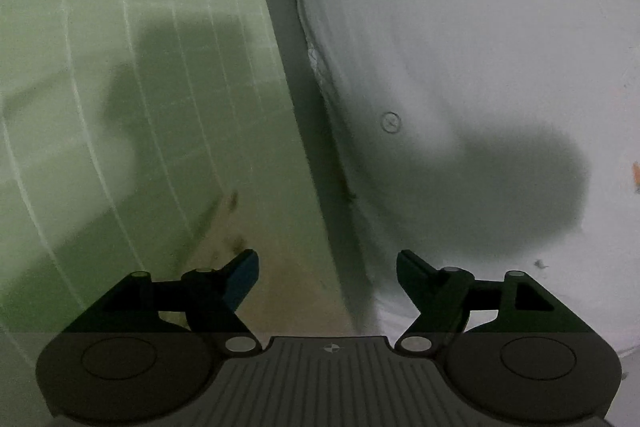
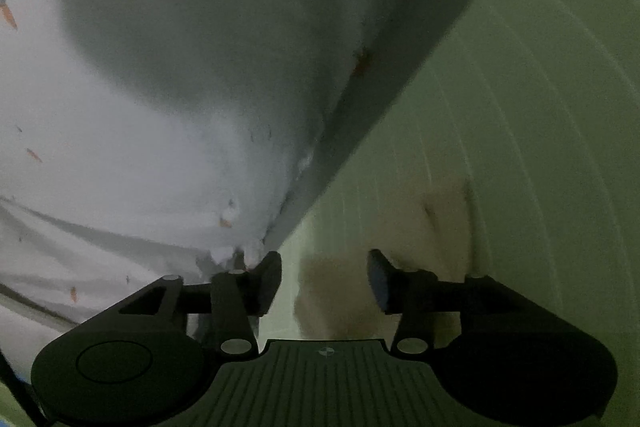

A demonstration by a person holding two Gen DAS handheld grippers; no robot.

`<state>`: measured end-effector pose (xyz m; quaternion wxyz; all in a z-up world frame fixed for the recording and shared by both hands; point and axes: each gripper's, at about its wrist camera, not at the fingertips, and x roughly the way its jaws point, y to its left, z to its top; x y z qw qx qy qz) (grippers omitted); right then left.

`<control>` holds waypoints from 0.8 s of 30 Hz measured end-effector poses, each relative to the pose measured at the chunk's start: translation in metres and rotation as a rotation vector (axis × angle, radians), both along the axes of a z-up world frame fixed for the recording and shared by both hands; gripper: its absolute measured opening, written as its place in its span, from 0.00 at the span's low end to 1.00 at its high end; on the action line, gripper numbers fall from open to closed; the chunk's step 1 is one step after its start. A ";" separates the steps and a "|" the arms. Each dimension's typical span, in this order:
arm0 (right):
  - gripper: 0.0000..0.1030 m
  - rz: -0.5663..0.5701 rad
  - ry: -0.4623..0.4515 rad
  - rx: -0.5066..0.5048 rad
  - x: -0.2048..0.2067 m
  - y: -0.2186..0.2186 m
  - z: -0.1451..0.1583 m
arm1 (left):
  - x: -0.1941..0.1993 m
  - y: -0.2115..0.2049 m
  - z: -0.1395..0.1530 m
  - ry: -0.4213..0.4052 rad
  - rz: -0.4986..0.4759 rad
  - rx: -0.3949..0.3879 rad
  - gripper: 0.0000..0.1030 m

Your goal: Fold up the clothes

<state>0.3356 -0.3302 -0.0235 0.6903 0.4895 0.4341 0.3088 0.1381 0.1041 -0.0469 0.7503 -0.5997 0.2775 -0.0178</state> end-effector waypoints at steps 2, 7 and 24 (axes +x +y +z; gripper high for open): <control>0.64 -0.022 -0.031 -0.018 0.004 -0.001 0.005 | 0.003 -0.003 0.002 0.014 -0.041 0.063 0.77; 0.69 0.048 -0.168 -0.269 -0.015 -0.005 0.024 | -0.002 -0.026 0.002 0.019 -0.214 0.210 0.77; 0.12 0.143 -0.534 -0.491 -0.055 0.031 0.068 | -0.023 -0.066 0.029 -0.033 -0.047 0.465 0.09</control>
